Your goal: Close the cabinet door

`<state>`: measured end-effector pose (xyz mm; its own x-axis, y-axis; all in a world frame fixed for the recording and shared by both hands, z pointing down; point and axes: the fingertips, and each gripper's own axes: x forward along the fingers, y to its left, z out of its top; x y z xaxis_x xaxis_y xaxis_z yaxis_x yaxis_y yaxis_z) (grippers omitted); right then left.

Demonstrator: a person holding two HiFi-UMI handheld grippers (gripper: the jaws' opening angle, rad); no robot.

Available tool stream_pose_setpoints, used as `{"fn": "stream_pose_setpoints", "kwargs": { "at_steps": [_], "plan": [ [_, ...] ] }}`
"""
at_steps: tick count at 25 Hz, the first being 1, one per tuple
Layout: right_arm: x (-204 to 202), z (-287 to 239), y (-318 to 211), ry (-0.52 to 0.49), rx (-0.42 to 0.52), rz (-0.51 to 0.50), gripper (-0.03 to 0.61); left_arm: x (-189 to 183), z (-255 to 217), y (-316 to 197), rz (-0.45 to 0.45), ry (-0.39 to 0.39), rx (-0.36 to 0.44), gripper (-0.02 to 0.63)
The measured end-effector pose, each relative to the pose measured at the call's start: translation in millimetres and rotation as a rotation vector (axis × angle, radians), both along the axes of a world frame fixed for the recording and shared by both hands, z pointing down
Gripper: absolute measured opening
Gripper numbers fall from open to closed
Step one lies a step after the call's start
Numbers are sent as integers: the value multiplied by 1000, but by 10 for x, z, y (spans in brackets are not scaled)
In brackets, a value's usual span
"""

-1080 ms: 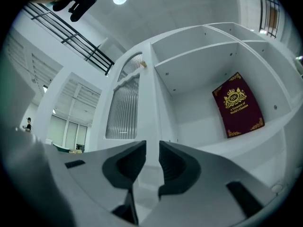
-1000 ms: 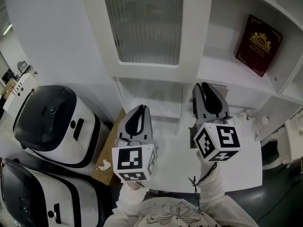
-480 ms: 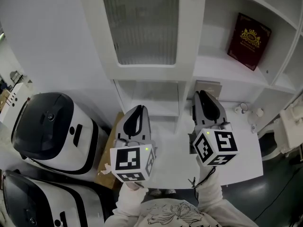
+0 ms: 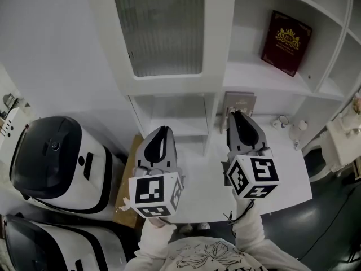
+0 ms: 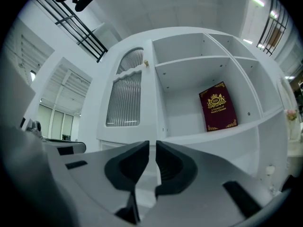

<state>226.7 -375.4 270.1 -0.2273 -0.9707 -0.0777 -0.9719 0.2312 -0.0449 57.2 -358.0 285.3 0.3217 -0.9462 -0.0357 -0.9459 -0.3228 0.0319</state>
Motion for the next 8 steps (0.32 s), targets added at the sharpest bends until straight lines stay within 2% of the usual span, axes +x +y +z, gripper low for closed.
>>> {"fn": "stream_pose_setpoints", "kwargs": {
  "at_steps": [8],
  "plan": [
    [6,29,44,-9,-8,11,43,-44,12,22,3,4,-4,21]
  ]
}}
